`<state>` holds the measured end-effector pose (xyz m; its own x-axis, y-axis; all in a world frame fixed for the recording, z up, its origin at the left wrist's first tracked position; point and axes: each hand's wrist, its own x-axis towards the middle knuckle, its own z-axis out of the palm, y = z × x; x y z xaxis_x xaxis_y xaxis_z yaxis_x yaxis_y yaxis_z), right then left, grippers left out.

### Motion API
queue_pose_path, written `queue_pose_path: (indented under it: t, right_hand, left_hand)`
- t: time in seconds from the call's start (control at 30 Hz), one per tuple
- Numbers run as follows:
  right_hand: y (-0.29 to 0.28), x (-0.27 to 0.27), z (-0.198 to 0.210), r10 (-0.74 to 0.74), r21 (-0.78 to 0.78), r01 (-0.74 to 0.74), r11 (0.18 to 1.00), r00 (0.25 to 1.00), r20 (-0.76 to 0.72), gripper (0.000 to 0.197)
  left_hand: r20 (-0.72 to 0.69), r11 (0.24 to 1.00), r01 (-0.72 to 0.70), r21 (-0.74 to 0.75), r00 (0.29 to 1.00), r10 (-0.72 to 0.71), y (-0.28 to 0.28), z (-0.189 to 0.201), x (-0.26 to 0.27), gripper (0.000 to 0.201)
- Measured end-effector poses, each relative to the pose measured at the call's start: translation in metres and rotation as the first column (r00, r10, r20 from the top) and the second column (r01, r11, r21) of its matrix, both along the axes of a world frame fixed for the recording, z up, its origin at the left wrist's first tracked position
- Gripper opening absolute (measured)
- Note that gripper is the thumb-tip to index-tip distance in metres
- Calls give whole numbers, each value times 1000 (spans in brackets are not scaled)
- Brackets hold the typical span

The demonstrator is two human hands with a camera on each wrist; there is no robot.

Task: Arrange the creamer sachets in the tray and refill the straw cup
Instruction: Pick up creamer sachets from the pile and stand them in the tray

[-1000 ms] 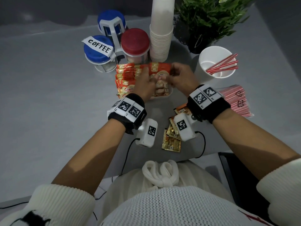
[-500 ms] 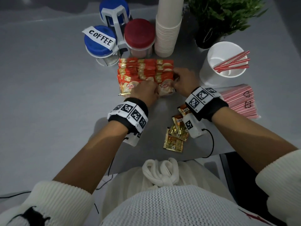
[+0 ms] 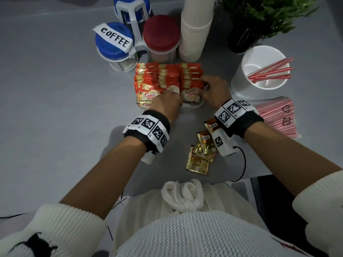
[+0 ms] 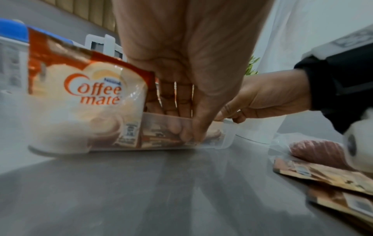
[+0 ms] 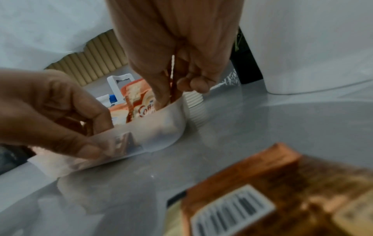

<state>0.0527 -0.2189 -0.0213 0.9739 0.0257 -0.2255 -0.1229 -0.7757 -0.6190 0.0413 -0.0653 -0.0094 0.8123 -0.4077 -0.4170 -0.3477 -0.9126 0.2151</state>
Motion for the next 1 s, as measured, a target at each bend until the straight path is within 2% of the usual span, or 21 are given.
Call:
queue_pose_path:
  t: [0.07, 0.13, 0.23, 0.3, 0.43, 0.53, 0.63, 0.73, 0.87, 1.0]
  right_hand:
    - [-1, 1, -1, 39, -63, -38, 997, 999, 11, 37]
    - [1, -1, -2, 24, -38, -21, 999, 997, 72, 42]
    - [7, -3, -6, -2, 51, -6, 999, 989, 147, 61]
    - [8, -1, -8, 65, -24, -62, 998, 984, 164, 70]
    - [8, 2, -11, 260, -192, -254, 948, 966, 2, 71]
    - [5, 3, -11, 322, -223, -326, 919, 945, -54, 69]
    - [2, 2, -6, 297, -204, -297, 933, 954, -33, 67]
    - [-4, -3, 6, 191, -136, -185, 973, 981, 34, 63]
    - [-18, -15, 19, 94, -119, -87, 989, 994, 54, 54]
    - [-36, -29, 19, 63, -111, -60, 992, 998, 25, 40]
  left_hand:
    - [-11, 1000, -2, -4, 1000, 2, 0, 0, 1, 27]
    - [-19, 1000, -1, -6, 1000, 1, -1, 1, 1, 25]
    - [-21, 1000, 9, -11, 1000, -9, -2, 2, 1, 26]
    - [-18, 1000, 18, -17, 1000, -18, -4, 2, 1, 29]
    - [-7, 999, 39, -4, 999, -39, -5, 3, 1, 32]
    - [-4, 999, 48, 6, 999, -48, -5, 2, 1, 32]
    - [-8, 999, 51, 6, 999, -51, -5, 3, 1, 32]
    - [-20, 998, 50, -24, 999, -50, -4, 6, 1, 34]
    - [29, 987, 9, -163, 1000, -4, -6, 12, 0, 33]
    - [68, 949, 19, -316, 998, 3, -16, 15, -7, 26]
